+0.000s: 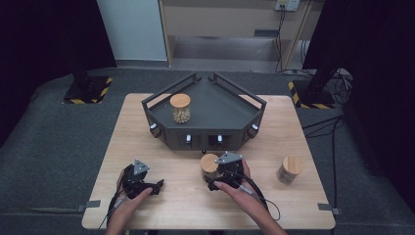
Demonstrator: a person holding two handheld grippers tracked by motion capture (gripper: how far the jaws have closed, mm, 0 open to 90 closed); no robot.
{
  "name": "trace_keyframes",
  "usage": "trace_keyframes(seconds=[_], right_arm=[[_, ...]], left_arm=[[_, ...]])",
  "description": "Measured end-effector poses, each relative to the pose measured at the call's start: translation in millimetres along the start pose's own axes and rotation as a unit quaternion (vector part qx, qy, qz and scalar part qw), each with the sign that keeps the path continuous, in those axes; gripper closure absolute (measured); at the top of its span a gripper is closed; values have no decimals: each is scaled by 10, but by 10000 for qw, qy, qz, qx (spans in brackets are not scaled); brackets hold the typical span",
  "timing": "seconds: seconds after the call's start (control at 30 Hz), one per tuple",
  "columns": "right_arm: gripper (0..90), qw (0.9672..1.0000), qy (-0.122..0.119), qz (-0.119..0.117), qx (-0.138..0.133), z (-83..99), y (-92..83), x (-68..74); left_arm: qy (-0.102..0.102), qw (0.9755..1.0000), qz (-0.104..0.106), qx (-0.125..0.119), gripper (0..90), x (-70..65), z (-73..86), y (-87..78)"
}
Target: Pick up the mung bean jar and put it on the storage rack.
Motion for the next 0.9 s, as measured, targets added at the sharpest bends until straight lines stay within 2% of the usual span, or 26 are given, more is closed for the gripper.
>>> trace_keyframes(seconds=[0.47, 0.9], right_arm=[[56, 9999, 37, -153, 66, 13, 191, 40], [122, 10000, 74, -50, 11, 22, 257, 38]], left_arm=[[-1, 10000, 0, 0, 14, 0, 0, 0], [0, 10000, 1, 0, 14, 0, 0, 0]])
Point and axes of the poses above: each handheld gripper's, and its own axes: y roughly forward along the jaws, z roughly out of its underside, x roughly to its left, the point moved 9 cm from there along y, roughly forward along the jaws, and after that the axes turned 2 degrees about y, right-handed, at the moved point
